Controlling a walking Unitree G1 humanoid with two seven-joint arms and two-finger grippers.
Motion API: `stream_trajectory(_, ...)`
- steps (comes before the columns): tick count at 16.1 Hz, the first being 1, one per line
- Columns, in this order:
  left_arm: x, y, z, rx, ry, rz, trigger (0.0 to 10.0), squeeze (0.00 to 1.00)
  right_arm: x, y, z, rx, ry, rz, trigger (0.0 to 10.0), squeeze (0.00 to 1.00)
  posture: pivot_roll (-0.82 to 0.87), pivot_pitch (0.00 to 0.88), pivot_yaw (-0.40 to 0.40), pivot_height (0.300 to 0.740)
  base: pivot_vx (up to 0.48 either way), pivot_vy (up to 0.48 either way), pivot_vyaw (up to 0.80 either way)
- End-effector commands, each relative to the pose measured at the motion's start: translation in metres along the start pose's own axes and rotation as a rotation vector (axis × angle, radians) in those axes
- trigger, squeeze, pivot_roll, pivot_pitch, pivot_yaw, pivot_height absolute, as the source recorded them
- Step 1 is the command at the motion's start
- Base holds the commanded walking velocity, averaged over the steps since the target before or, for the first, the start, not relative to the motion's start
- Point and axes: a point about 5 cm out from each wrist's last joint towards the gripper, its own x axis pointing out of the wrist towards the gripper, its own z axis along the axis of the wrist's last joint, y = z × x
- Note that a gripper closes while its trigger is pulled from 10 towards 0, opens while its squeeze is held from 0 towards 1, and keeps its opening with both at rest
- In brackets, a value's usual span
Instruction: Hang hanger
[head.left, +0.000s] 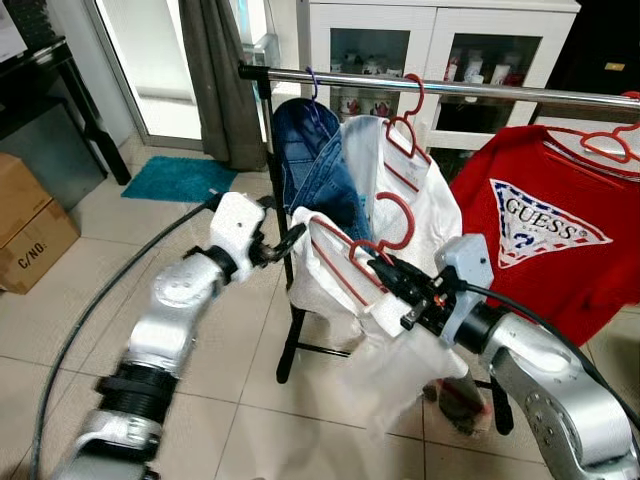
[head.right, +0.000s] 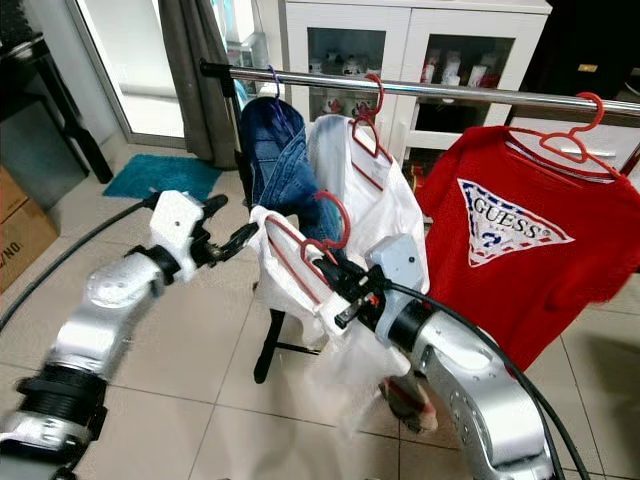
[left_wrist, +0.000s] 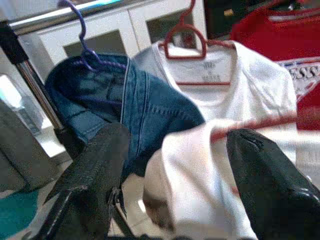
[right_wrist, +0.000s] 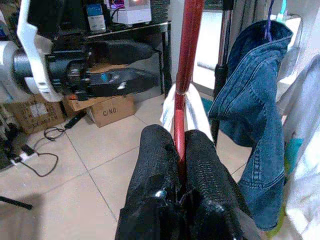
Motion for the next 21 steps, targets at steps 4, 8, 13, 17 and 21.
stream_trajectory(4, 0.010, -0.013, -0.004, 0.013, 0.010, 0.078, 10.0, 0.00, -0.002, 0.010, 0.014, -0.001, -0.057, 0.046, 0.0, 0.00, -0.17, 0.000, 0.061, 0.740, 0.000, 0.000, 0.00)
stream_trajectory(8, 0.010, -0.014, -0.010, -0.047, 0.055, 0.218, 10.0, 0.00, -0.004, 0.009, 0.016, 0.000, -0.056, 0.067, 0.0, 0.00, -0.17, 0.000, 0.047, 0.740, 0.000, 0.000, 0.00)
stream_trajectory(13, 0.008, -0.030, -0.012, -0.082, 0.050, 0.184, 10.0, 0.00, -0.004, 0.004, 0.019, -0.008, -0.048, 0.065, 0.0, 0.00, -0.17, 0.000, 0.036, 0.740, 0.000, 0.000, 0.00)
stream_trajectory(17, 0.008, -0.033, -0.015, -0.101, 0.065, 0.175, 1.6, 0.00, -0.005, 0.005, 0.020, -0.010, -0.045, 0.083, 0.0, 0.00, -0.18, 0.000, 0.033, 0.740, 0.000, 0.000, 0.00)
stream_trajectory(21, 0.008, -0.034, -0.016, -0.112, 0.075, 0.168, 0.0, 0.00, -0.004, 0.003, 0.021, -0.010, -0.046, 0.085, 0.0, 0.00, -0.17, 0.000, 0.029, 0.740, 0.000, 0.000, 0.00)
